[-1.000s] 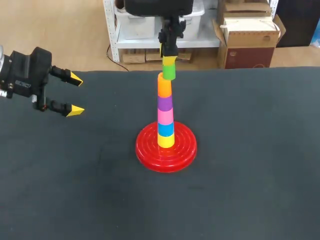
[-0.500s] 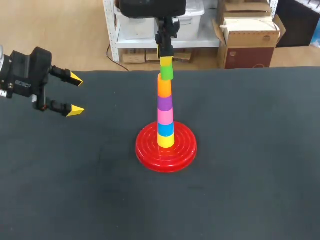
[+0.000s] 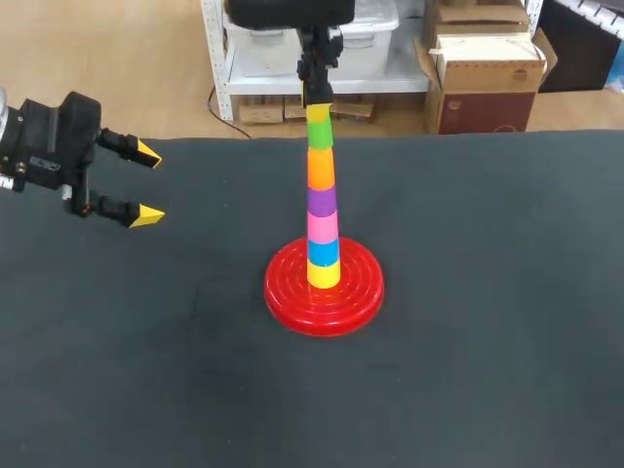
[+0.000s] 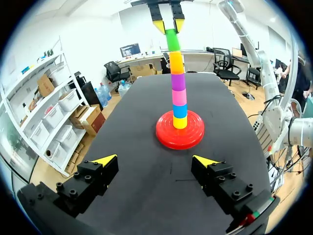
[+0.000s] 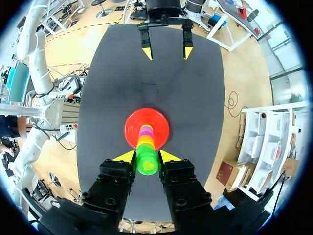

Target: Pick up and stack the cylinders on the red base in this order: pink,purple,orange,green

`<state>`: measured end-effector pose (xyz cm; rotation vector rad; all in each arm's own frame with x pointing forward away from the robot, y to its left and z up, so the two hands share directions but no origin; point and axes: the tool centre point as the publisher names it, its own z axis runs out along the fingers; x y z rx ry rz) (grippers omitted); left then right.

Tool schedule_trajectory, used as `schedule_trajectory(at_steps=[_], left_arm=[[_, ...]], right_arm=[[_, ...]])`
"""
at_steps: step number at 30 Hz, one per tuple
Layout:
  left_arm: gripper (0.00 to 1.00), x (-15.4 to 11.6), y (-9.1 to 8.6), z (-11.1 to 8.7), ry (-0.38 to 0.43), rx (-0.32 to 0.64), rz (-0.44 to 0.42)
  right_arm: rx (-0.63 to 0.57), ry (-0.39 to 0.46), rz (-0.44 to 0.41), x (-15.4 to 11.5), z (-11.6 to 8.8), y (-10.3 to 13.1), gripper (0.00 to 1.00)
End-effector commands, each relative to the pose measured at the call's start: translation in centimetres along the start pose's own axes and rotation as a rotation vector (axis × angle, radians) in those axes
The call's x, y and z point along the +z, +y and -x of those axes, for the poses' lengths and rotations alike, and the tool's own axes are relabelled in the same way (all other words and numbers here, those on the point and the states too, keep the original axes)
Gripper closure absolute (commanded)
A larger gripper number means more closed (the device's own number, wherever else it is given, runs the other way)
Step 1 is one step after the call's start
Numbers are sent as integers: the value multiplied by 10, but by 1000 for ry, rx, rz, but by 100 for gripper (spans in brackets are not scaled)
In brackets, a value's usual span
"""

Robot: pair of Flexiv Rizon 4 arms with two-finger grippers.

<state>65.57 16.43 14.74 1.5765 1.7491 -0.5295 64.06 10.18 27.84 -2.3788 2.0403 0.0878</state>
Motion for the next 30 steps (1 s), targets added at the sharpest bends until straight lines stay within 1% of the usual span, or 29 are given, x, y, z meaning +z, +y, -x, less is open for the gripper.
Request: schedule_trajectory(at_steps=[1,10,22,30], left_arm=[[0,0,0,-1,1,2,1],[0,0,0,-1,1,2,1],[0,0,0,-1,1,2,1],[0,0,0,-1,1,2,1]], right_arm=[[4,-2,6,3,-1,3,100],[13,-6,20,10,1,8,100],[78,4,-26,5,-8,18,100],[89,-7,-27,10,-6,24,100]])
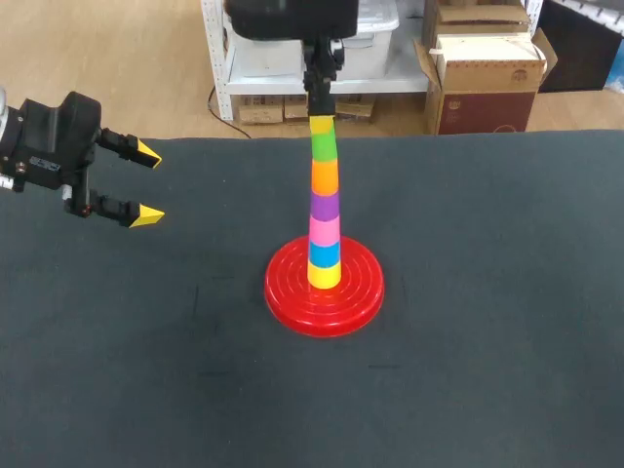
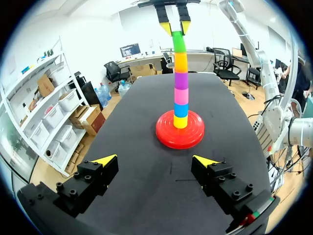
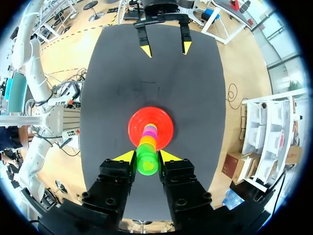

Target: Pick up and stack the cylinders on the red base in this order: pink,purple,orange,green

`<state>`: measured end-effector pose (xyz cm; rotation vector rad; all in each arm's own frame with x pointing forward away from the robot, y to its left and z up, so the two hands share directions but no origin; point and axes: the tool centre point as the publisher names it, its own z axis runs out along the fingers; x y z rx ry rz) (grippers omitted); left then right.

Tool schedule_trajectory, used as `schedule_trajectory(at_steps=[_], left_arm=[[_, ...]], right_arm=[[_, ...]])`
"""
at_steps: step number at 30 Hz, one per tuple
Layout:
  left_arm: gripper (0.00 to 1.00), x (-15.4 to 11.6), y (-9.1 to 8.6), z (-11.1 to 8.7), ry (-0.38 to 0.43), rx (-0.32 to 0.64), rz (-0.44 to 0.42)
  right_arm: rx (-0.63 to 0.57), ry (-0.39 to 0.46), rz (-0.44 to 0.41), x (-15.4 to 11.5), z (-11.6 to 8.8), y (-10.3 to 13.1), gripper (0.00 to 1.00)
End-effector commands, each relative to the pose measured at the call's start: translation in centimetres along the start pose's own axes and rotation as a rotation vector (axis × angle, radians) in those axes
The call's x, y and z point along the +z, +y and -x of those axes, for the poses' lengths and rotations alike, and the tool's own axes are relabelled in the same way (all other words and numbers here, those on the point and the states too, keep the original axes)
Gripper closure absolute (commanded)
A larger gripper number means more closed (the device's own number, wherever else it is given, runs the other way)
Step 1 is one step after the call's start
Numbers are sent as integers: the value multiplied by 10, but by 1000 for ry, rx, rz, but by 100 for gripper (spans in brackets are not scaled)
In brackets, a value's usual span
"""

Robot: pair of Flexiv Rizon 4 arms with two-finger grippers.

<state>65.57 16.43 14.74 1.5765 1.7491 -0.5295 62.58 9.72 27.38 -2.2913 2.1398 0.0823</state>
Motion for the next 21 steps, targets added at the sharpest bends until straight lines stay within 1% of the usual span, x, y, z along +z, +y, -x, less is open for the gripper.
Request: schedule_trajectory(at_steps=[1,8,16,21], left_arm=[[0,0,0,-1,1,2,1],[0,0,0,-1,1,2,1],[0,0,0,-1,1,2,1],[0,0,0,-1,1,2,1]], right_arm=[[6,-10,-23,5,-4,9,100],[47,-15,-41,10,-5,12,100],[70,-36,-49,23,0,4,100],[70,-45,-48,26,3,1,100]])
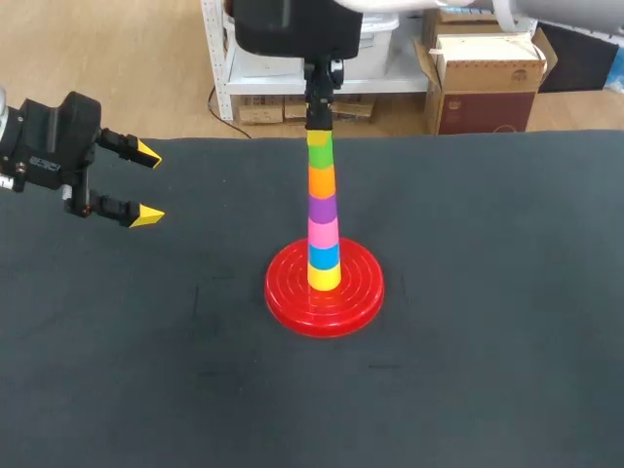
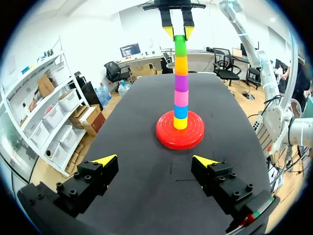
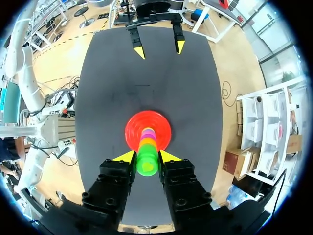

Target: Pick up and stack the cylinders on the red base in this order: pink,purple,orange,green

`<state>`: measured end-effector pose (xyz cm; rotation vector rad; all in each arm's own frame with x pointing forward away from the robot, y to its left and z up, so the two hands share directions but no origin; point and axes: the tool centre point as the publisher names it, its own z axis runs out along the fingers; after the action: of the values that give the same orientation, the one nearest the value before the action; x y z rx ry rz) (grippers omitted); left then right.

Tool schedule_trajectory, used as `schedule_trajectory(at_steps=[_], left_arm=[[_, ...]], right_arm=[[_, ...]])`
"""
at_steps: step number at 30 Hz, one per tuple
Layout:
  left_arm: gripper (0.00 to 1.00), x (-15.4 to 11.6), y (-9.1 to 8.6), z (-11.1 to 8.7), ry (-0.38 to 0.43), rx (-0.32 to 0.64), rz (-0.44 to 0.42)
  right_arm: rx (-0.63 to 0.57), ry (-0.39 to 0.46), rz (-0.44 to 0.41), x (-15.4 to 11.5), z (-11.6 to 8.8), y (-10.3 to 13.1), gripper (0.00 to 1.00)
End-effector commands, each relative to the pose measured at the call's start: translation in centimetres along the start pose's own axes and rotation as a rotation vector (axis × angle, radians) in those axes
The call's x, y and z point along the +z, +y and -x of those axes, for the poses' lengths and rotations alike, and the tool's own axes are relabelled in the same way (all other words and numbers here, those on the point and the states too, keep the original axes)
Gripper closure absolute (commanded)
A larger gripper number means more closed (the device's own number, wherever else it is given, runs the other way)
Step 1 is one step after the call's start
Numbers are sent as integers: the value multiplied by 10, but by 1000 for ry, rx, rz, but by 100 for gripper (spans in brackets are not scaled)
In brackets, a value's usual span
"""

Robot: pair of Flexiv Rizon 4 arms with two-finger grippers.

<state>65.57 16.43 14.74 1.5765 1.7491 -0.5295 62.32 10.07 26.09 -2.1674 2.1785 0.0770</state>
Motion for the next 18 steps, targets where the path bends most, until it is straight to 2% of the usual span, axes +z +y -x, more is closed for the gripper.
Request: schedule_trajectory(at_steps=[1,4,5,6,13,17,18], left_arm=[[0,0,0,-1,1,2,1],[0,0,0,-1,1,2,1],[0,0,0,-1,1,2,1],[0,0,0,-1,1,2,1],[0,0,0,-1,1,2,1],[0,0,0,-1,1,2,1],[0,0,0,-1,1,2,1]], right_arm=[[-5,-6,-1,13,0,-2,100],[-23,-17,-2,9,1,-6,100],[-36,-20,-12,2,4,-8,58],[-43,-26,-26,-3,4,-11,0],[-88,-62,-141,-50,15,-31,0],[-67,-92,-217,-72,20,-43,0],[-68,-95,-181,-76,21,-47,0]])
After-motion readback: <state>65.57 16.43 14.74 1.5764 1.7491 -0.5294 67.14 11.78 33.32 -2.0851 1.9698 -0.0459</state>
